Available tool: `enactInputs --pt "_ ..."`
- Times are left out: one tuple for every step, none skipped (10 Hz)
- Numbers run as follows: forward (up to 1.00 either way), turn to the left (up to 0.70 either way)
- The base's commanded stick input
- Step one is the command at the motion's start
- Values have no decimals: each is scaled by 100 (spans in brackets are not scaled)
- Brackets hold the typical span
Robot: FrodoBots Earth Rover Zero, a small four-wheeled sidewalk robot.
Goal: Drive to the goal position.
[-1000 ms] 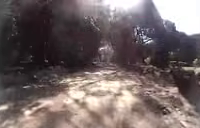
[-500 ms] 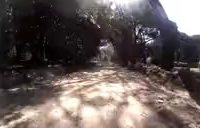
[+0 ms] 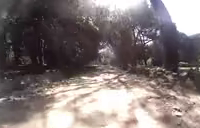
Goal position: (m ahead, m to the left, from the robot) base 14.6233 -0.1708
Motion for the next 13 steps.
enactInputs --pt "85 0" --pt "85 0" --pt "85 -24" --pt "85 -34" --pt "85 -29" --pt "85 -3" --pt "85 0" --pt "85 0" --pt "85 0" --pt "85 0" --pt "85 0" --pt "85 0" --pt "85 0"
